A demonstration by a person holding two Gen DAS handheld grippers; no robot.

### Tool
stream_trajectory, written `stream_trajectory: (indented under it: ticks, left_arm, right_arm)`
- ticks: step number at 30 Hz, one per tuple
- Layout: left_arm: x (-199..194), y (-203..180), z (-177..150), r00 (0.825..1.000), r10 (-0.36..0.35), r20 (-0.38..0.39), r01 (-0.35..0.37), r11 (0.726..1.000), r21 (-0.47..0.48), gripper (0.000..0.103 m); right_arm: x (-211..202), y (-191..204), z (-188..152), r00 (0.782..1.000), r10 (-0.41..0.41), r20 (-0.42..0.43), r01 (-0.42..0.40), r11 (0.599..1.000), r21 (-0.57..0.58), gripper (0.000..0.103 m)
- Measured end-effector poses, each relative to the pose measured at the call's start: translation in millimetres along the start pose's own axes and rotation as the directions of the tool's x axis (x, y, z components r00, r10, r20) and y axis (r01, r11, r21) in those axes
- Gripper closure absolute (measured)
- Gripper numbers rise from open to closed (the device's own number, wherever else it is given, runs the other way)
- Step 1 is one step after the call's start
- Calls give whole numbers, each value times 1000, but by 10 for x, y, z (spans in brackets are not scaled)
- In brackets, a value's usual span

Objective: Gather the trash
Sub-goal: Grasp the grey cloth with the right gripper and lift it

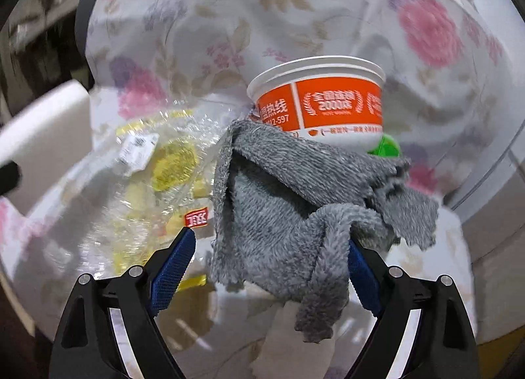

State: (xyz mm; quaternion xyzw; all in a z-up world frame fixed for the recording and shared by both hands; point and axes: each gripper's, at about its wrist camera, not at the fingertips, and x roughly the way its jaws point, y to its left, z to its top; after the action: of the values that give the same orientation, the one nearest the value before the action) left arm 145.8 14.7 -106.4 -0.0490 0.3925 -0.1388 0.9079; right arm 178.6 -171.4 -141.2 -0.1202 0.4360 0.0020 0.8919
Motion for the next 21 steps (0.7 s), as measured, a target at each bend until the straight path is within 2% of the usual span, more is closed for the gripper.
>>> stream_trajectory:
  ticks: [1,2,3,4,8,13,16,21]
  left_arm:
    - [-10,0,-1,1000,0,2,0,1000,0,63]
    - [-9,3,2,1000,-1,4,1,1000,-1,63]
    - [-21,6,-1,1000,-1,6,1,1000,-1,63]
    - [-34,9,-2,1000,-1,9,1,1000,-3,63]
    - [-132,-4,16,1000,1,28,-1,1000,-2,63]
    - [-373,-79,94,997,-1,79,0,1000,22,63]
    - [-503,-153,136,994,-9,106,5,999,36,63]
    - [-662,-372,120,991,-41,124,33,997,66,63]
  right_arm:
    - [6,9,5,1000,-3,5,4,1000,-5,40]
    - [16,-14,14,1000,-8,3,8,1000,-4,52]
    - [19,-44,21,1000,-11,6,11,1000,4,76]
    - [2,-93,21,1000,4,16,-5,1000,12,93]
    - [-229,-360,101,993,52,110,-60,996,66,96]
    - [-953,-946,214,947,128,295,-189,963,191,96]
    - [-1389,-1158,175,924,114,366,-203,955,216,96]
    - [-1829,-1374,-43,902,129,411,-238,944,226,96]
